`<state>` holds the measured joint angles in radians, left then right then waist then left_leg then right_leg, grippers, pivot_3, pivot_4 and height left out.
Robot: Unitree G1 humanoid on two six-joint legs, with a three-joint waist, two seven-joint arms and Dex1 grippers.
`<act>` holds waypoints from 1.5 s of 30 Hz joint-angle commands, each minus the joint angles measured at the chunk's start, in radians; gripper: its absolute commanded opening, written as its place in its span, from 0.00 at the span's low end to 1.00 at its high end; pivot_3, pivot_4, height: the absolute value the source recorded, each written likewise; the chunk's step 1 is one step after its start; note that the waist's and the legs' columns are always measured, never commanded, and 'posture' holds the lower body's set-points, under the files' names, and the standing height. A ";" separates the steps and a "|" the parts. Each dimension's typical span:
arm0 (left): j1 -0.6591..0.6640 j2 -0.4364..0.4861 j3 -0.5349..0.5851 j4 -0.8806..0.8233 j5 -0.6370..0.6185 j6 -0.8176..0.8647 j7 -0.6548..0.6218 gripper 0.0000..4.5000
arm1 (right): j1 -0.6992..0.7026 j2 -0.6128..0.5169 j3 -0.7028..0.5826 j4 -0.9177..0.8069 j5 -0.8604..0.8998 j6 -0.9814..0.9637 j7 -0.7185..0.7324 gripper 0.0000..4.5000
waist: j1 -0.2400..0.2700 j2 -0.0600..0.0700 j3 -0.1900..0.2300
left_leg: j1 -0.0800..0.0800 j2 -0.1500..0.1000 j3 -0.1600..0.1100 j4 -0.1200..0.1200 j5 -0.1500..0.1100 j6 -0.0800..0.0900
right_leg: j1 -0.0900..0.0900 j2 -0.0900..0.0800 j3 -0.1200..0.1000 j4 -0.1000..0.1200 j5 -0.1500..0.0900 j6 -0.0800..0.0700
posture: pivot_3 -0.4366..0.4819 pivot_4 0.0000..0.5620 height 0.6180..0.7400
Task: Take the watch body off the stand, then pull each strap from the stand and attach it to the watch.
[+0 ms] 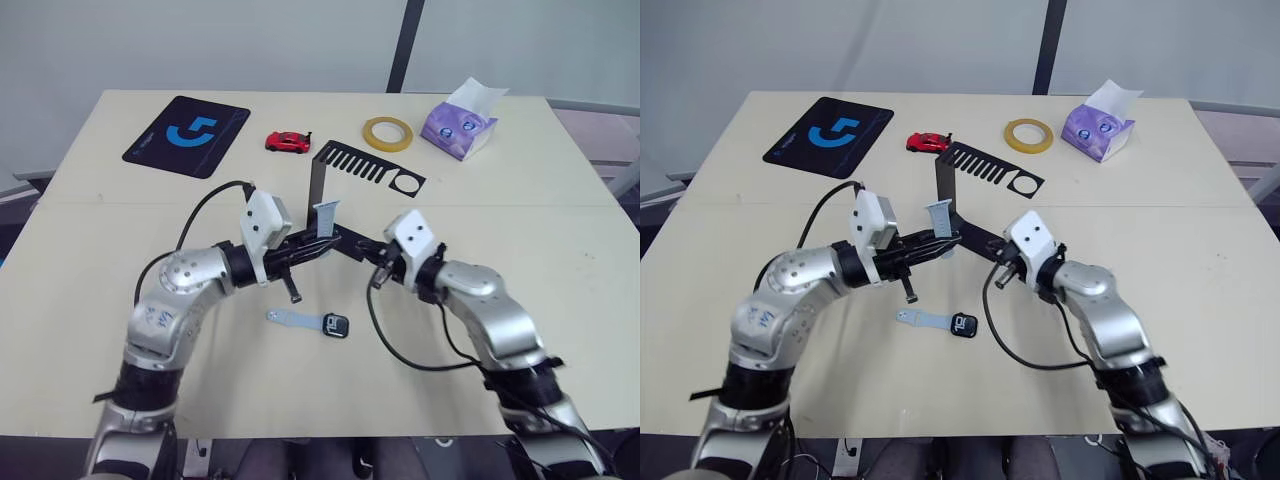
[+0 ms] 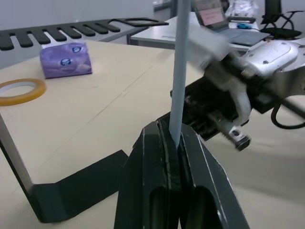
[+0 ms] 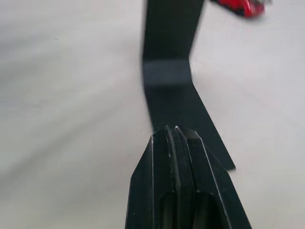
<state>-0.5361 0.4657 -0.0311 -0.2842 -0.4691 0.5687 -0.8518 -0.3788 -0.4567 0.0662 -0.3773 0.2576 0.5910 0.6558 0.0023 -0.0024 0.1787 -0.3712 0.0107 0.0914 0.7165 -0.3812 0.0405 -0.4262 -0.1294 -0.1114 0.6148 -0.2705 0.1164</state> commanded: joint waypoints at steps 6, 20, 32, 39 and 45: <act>-0.106 0.006 -0.034 0.092 -0.159 0.065 -0.229 0.00 | 0.216 -0.071 -0.368 -0.379 0.611 0.278 0.015 0.70 | 0.003 0.000 0.000 | 0.000 0.000 0.000 0.000 0.000 0.000 | 0.002 0.000 -0.001 -0.003 0.000 0.000 | 0.48 0.27 0.98; -0.125 -0.117 -0.105 0.122 -0.152 0.033 -0.230 0.00 | 0.100 -0.030 -0.317 -0.384 1.139 0.239 -0.470 0.99 | 0.002 0.000 0.000 | 0.001 0.000 0.000 -0.001 0.000 0.000 | 0.003 0.000 0.001 -0.004 0.000 0.001 | 0.48 0.27 0.98; -0.125 -0.117 -0.098 0.113 -0.162 0.060 -0.211 0.00 | 0.050 -0.069 -0.217 -0.355 1.097 0.201 -0.471 0.99 | 0.001 0.000 0.000 | 0.001 0.000 0.000 -0.001 0.000 0.001 | 0.003 0.001 0.000 -0.004 0.000 0.001 | 0.48 0.27 0.98; -0.121 -0.115 -0.101 0.101 -0.160 0.061 -0.202 0.00 | 0.038 -0.079 -0.195 -0.340 1.083 0.187 -0.448 0.84 | 0.001 0.000 0.000 | 0.001 0.000 0.000 -0.001 0.000 0.001 | 0.003 0.000 0.000 -0.004 0.000 0.001 | 0.48 0.27 0.98; -0.120 -0.115 -0.103 0.097 -0.158 0.059 -0.197 0.00 | 0.035 -0.077 -0.192 -0.334 1.079 0.174 -0.446 0.84 | 0.001 0.000 0.000 | 0.001 0.000 0.000 -0.001 0.000 0.001 | 0.003 0.000 0.000 -0.004 0.000 0.001 | 0.48 0.27 0.98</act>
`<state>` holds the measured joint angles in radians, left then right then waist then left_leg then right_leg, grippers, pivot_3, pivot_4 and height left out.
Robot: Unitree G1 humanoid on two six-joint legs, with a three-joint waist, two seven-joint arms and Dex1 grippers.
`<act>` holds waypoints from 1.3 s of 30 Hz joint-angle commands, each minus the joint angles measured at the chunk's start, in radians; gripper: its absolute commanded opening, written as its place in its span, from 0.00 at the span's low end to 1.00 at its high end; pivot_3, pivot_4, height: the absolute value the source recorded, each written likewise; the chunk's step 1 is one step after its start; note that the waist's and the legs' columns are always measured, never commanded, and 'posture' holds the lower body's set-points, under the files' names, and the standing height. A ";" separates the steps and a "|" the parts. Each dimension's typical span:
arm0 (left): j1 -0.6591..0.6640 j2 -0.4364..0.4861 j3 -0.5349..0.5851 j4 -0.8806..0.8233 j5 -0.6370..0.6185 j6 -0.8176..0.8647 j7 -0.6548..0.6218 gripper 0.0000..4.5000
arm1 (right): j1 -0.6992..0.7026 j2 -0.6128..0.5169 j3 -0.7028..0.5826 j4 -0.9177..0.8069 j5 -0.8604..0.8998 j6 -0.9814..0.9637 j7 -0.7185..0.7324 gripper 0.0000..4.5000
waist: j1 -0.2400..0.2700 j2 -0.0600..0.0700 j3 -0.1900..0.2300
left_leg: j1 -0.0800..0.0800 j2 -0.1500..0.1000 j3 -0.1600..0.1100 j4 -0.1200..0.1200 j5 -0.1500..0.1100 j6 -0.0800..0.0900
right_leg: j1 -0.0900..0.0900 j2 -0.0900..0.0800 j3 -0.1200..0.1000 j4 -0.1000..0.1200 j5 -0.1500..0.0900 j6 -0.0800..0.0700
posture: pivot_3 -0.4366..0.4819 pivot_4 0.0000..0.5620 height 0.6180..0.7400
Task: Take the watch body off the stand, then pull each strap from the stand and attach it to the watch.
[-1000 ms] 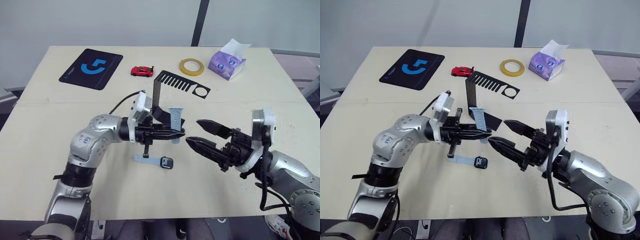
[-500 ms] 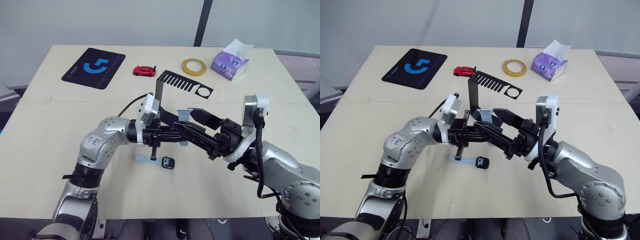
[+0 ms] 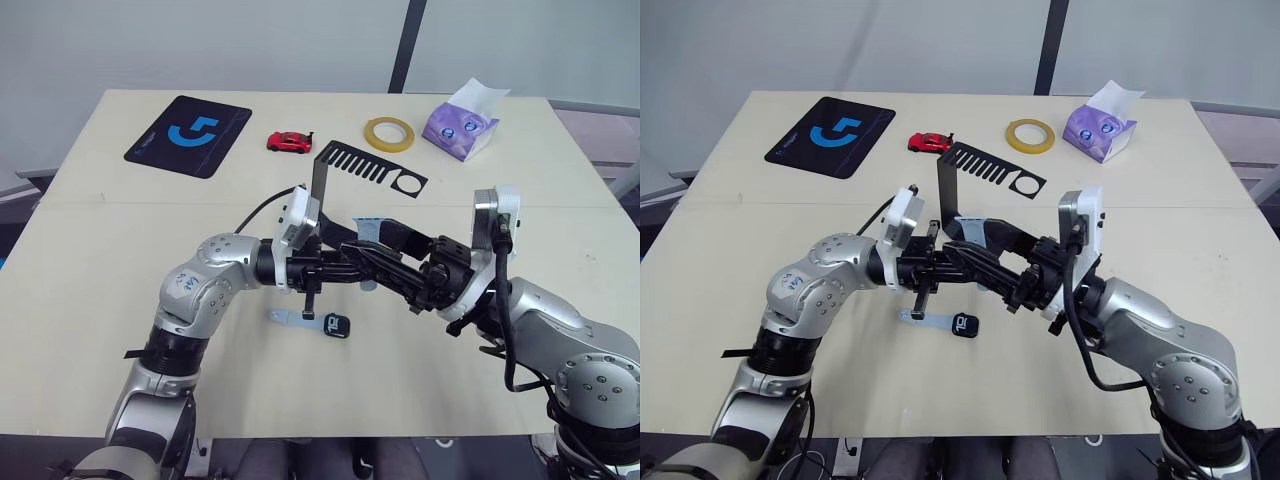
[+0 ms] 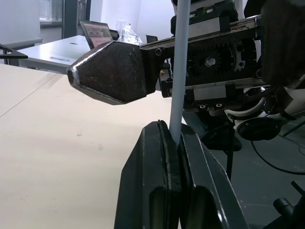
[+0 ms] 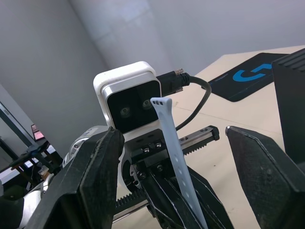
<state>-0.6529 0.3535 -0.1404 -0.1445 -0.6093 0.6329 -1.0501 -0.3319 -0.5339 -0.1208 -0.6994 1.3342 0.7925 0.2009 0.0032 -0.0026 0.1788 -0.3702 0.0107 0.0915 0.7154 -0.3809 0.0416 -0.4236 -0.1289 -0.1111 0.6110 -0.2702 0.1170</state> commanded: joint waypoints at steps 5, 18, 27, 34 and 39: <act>-0.004 -0.003 0.003 -0.044 -0.018 -0.006 0.002 0.00 | -0.012 -0.002 -0.003 -0.010 0.000 -0.037 0.008 0.77 | 0.000 0.000 0.000 | 0.000 0.000 0.000 0.000 0.000 0.000 | 0.000 0.000 0.000 0.000 0.000 0.000 | 0.48 0.27 0.98; -0.008 -0.022 0.008 -0.055 -0.041 0.015 0.023 0.00 | -0.018 0.009 0.007 -0.019 0.005 -0.056 -0.001 0.01 | 0.000 0.000 0.000 | 0.000 0.000 0.000 0.000 0.000 0.000 | 0.000 0.000 0.000 0.000 0.000 0.000 | 0.48 0.27 0.98; -0.007 -0.022 0.006 -0.055 -0.042 0.026 0.028 0.00 | -0.025 0.008 0.012 -0.023 0.001 -0.059 0.001 0.01 | 0.000 0.000 0.000 | 0.000 0.000 0.000 0.000 0.000 0.000 | 0.000 0.000 0.000 0.000 0.000 0.000 | 0.48 0.27 0.98; -0.012 -0.030 0.008 -0.051 -0.043 0.017 0.030 0.00 | -0.017 0.020 0.021 -0.023 -0.029 -0.068 0.001 0.23 | 0.000 0.000 0.000 | 0.000 0.000 0.000 0.000 0.000 0.000 | 0.000 0.000 0.000 0.000 0.000 0.000 | 0.48 0.27 0.98; -0.018 -0.036 0.013 -0.048 -0.044 0.016 0.033 0.00 | 0.006 0.048 0.022 -0.024 -0.042 -0.103 0.012 0.56 | 0.001 0.000 0.000 | 0.000 0.000 0.000 0.000 0.000 0.000 | 0.000 0.000 0.000 0.000 0.000 0.000 | 0.48 0.27 0.98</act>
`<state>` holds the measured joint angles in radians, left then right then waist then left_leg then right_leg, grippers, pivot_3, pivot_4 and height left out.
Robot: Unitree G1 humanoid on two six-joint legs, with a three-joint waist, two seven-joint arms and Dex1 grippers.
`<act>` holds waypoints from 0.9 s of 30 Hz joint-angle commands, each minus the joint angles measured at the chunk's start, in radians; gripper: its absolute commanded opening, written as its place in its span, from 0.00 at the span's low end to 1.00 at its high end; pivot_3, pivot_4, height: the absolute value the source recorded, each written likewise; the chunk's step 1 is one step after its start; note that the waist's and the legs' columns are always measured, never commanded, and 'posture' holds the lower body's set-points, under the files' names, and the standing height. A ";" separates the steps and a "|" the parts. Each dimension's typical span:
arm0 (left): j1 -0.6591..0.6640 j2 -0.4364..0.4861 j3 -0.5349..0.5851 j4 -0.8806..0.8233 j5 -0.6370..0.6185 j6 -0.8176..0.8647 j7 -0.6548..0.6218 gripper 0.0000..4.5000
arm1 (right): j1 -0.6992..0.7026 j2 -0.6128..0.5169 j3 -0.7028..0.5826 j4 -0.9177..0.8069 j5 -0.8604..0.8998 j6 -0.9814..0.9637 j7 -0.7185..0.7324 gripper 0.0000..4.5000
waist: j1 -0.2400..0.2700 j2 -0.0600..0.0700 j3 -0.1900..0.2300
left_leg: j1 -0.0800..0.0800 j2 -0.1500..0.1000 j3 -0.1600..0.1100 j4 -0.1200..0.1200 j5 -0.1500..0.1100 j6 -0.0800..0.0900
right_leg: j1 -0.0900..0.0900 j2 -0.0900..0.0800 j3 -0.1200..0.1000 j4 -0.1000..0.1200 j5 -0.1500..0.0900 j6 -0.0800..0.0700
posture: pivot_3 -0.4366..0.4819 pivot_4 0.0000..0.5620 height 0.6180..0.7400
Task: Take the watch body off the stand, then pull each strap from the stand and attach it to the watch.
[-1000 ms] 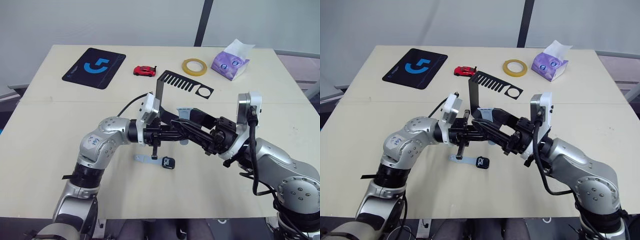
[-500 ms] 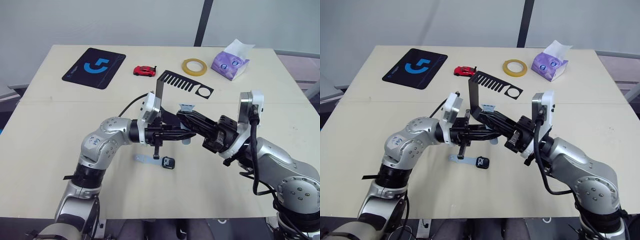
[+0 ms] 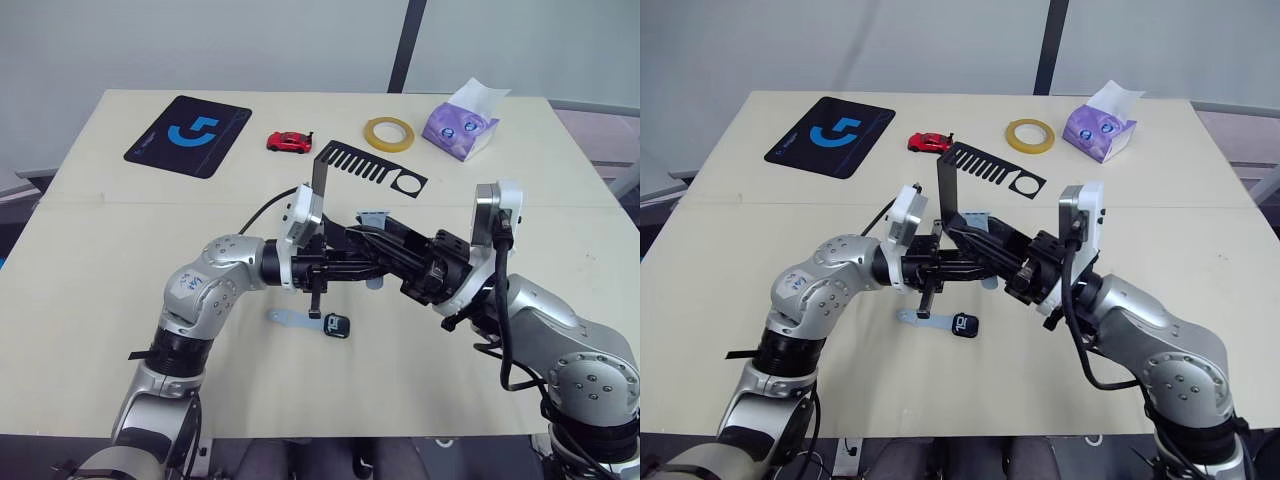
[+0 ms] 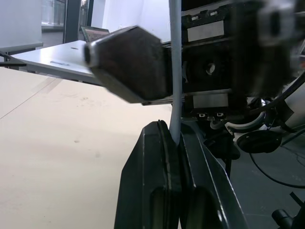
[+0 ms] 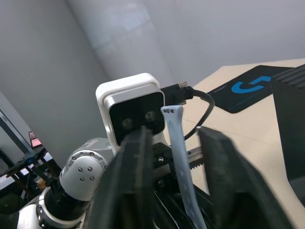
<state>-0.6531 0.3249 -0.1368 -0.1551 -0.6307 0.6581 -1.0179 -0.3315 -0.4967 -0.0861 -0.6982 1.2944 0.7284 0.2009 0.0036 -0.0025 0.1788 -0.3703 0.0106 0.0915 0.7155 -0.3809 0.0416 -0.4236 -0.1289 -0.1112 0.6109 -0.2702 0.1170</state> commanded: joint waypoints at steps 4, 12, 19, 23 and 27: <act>-0.019 -0.010 0.012 -0.034 -0.023 -0.009 0.001 0.00 | 0.021 0.025 -0.007 -0.028 -0.022 -0.062 0.025 0.56 | 0.000 0.000 0.000 | 0.000 0.000 0.000 0.000 0.000 0.000 | 0.000 0.000 0.000 0.000 0.000 0.000 | 0.48 0.27 0.98; -0.020 -0.012 0.013 -0.030 -0.021 -0.011 0.002 0.00 | 0.028 0.031 0.000 -0.031 -0.038 -0.072 0.033 0.56 | -0.001 0.000 0.000 | 0.000 0.000 0.000 0.000 0.000 0.000 | 0.000 0.000 0.000 0.000 0.000 0.000 | 0.48 0.27 0.98; -0.019 -0.017 0.014 -0.033 -0.022 -0.010 0.007 0.00 | 0.026 0.024 0.003 -0.033 -0.038 -0.064 0.036 0.56 | -0.001 0.000 0.000 | 0.000 0.000 0.000 0.000 0.000 0.000 | 0.000 0.000 0.000 0.000 0.000 0.000 | 0.48 0.27 0.98; -0.018 -0.018 0.014 -0.034 -0.023 -0.010 0.010 0.00 | 0.025 0.021 0.001 -0.035 -0.032 -0.062 0.035 0.56 | -0.001 0.000 0.000 | 0.000 0.000 0.000 0.000 0.000 0.000 | 0.000 0.000 0.000 0.000 0.000 0.000 | 0.48 0.27 0.98; -0.016 -0.019 0.014 -0.036 -0.024 -0.010 0.014 0.00 | 0.025 0.017 0.000 -0.036 -0.029 -0.061 0.039 0.29 | -0.001 0.000 0.000 | 0.000 0.000 0.000 0.000 0.000 0.000 | 0.000 0.000 0.000 0.000 0.000 0.000 | 0.48 0.27 0.98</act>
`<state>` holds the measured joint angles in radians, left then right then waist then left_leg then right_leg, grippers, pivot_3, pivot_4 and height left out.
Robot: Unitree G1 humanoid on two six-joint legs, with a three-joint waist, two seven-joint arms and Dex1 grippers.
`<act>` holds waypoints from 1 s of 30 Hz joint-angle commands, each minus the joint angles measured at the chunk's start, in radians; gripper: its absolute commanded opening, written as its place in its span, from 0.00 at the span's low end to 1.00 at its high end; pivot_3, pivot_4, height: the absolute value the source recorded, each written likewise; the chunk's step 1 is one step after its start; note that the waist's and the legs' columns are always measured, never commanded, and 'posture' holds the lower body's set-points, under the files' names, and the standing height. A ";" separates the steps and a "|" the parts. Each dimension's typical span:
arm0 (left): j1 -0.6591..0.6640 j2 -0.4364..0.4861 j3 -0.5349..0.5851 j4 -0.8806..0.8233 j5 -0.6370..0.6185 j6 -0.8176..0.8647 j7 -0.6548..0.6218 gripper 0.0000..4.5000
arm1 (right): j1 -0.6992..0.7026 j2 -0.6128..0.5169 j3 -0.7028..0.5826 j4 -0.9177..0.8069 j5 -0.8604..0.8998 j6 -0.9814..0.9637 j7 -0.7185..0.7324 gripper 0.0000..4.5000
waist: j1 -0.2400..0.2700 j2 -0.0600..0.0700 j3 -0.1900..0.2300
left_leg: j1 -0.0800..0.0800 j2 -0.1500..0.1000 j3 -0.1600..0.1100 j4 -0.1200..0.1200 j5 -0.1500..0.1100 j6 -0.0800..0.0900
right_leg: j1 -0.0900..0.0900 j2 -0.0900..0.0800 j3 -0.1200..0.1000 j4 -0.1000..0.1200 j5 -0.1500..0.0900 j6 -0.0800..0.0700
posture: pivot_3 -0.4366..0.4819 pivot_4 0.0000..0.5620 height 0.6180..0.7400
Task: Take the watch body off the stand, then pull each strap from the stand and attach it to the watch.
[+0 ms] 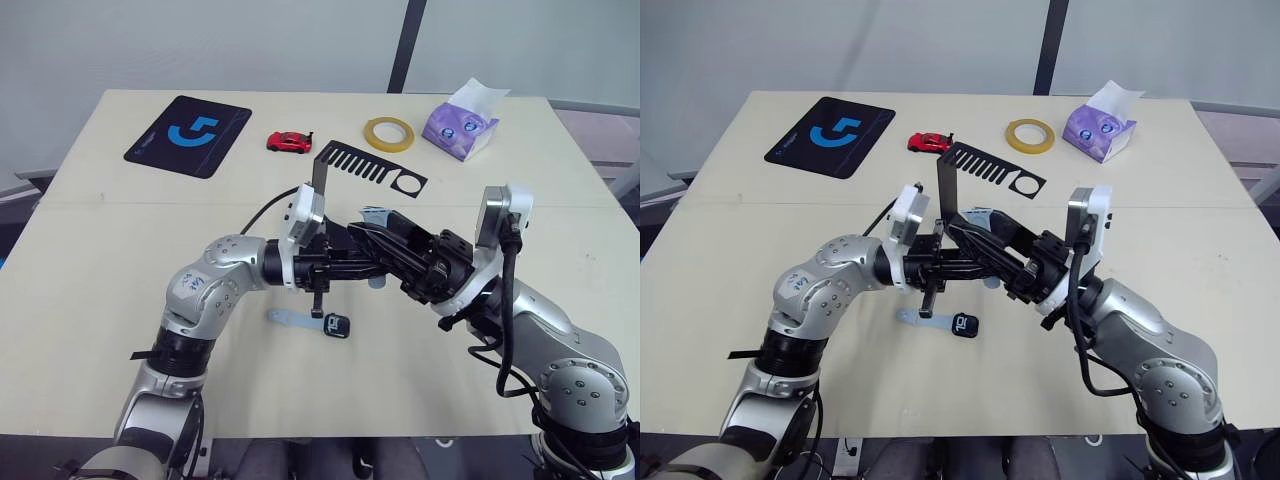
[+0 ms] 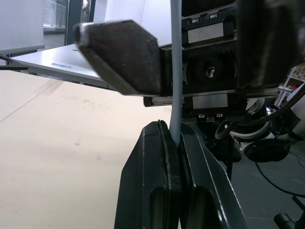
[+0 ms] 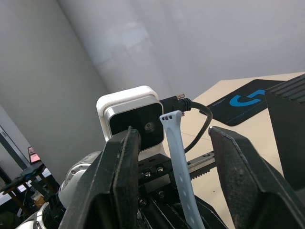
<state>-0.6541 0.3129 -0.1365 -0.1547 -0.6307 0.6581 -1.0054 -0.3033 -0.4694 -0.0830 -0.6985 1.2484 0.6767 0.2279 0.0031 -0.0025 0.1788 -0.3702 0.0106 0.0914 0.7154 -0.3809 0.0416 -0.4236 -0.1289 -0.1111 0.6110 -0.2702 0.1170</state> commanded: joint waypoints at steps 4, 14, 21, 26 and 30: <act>-0.014 -0.008 0.013 -0.038 -0.025 -0.010 0.003 0.00 | -0.007 -0.013 -0.005 -0.036 0.023 -0.008 0.010 0.01 | 0.000 0.000 0.000 | 0.000 0.000 0.000 0.000 0.000 0.000 | 0.000 0.000 0.000 0.000 0.000 0.000 | 0.48 0.27 0.98; -0.016 -0.017 0.013 -0.038 -0.029 -0.006 0.012 0.00 | -0.019 -0.012 -0.009 -0.038 0.031 -0.013 0.000 0.01 | 0.000 0.000 0.000 | 0.000 0.000 0.000 0.000 0.000 0.000 | 0.000 0.000 0.000 0.000 0.000 0.000 | 0.48 0.27 0.98; -0.019 0.005 0.010 -0.034 -0.033 0.021 0.008 0.08 | -0.025 -0.019 -0.006 -0.045 0.017 -0.012 0.000 0.00 | 0.000 0.000 0.000 | 0.000 0.000 0.000 0.000 0.000 0.000 | 0.000 0.000 0.000 0.000 0.000 0.000 | 0.48 0.27 0.98; -0.007 0.161 -0.002 -0.020 0.014 -0.015 -0.131 0.53 | -0.025 -0.108 -0.017 -0.066 -0.032 0.016 0.029 0.00 | -0.003 0.000 0.000 | 0.000 0.000 0.000 0.000 0.000 0.000 | 0.000 0.001 0.000 0.000 0.000 0.000 | 0.48 0.27 0.98; -0.006 0.299 -0.057 0.031 0.119 -0.129 -0.260 0.95 | 0.039 -0.276 -0.047 -0.113 -0.136 0.037 0.107 0.00 | -0.001 0.000 0.000 | 0.000 0.000 0.001 -0.001 0.000 0.000 | -0.001 0.001 0.000 0.000 0.000 0.000 | 0.48 0.27 0.98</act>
<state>-0.6546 0.5950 -0.1715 -0.1246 -0.5521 0.5902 -1.2122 -0.2806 -0.7162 -0.0980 -0.7542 1.1481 0.7172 0.2982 0.0017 -0.0024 0.1789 -0.3708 0.0109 0.0921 0.7144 -0.3810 0.0416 -0.4250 -0.1284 -0.1113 0.6101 -0.2704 0.1166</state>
